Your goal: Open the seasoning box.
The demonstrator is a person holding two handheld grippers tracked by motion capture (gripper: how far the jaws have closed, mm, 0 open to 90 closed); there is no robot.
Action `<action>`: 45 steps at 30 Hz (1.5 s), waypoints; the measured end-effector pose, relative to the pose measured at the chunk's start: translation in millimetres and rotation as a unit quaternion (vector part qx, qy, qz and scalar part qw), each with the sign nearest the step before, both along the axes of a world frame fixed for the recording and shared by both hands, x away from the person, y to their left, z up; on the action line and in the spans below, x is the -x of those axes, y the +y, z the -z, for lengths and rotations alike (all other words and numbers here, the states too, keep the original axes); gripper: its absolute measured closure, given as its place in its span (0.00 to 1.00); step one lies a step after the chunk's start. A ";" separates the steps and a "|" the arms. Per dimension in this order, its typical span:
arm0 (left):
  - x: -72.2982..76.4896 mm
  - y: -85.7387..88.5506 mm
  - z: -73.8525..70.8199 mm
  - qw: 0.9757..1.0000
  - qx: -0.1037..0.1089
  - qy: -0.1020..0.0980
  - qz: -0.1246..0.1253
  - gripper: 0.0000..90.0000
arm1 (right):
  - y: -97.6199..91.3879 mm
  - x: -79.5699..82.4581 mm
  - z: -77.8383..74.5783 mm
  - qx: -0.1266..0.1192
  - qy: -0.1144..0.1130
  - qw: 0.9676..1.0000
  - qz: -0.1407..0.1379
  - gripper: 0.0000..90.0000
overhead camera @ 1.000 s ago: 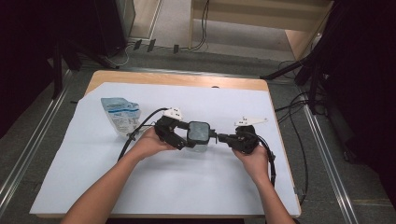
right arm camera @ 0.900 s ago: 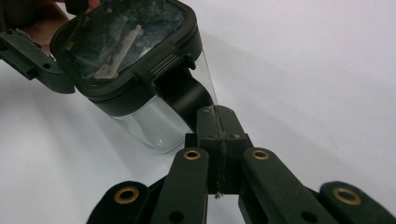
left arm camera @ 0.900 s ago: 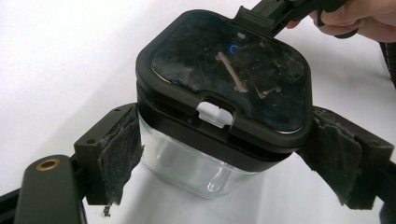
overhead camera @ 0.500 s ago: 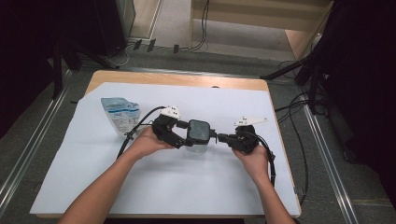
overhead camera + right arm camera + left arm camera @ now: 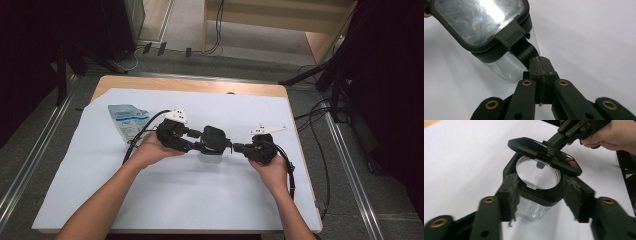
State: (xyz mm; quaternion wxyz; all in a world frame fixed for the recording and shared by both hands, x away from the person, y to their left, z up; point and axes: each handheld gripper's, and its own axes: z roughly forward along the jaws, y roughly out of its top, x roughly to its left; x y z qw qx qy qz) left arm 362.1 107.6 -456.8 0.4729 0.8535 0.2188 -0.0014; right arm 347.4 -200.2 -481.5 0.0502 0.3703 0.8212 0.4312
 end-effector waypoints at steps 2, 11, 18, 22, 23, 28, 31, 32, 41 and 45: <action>-0.5 -1.0 -2.2 1.000 -0.008 0.008 0.005 0.61 | -0.1 0.1 -0.2 -0.001 0.001 1.000 0.000 1.00; -2.7 -9.6 -18.9 0.999 -0.012 0.034 0.026 0.87 | -0.7 -0.2 0.1 -0.007 0.005 1.000 0.001 1.00; -3.1 -17.2 -27.8 0.999 0.000 0.029 0.030 1.00 | -0.8 0.6 0.7 -0.010 0.004 1.000 0.004 1.00; -5.0 -24.8 -31.7 0.999 -0.001 0.033 0.035 1.00 | -0.5 1.2 1.0 -0.011 0.003 1.000 0.006 1.00; -5.3 -26.4 -31.9 0.999 -0.001 0.035 0.037 1.00 | -0.6 1.4 1.2 -0.010 0.001 1.000 0.006 1.00; -6.8 -37.8 -33.2 0.999 -0.002 0.037 0.038 1.00 | -0.5 2.8 1.9 -0.013 0.002 1.000 0.011 1.00; -7.9 -44.0 -33.2 0.998 -0.003 0.036 0.041 1.00 | -0.2 3.5 2.1 -0.014 0.000 1.000 0.014 1.00; -8.5 -46.4 -33.0 0.998 -0.002 0.037 0.042 1.00 | 0.0 3.7 2.1 -0.014 -0.001 1.000 0.015 1.00; -12.8 -58.8 -30.9 0.998 -0.009 0.037 0.042 1.00 | 2.0 6.0 3.1 -0.015 -0.010 1.000 0.023 1.00; -15.2 -61.3 -27.6 0.998 -0.010 0.040 0.039 1.00 | 3.5 5.8 3.9 -0.015 -0.012 0.999 0.026 1.00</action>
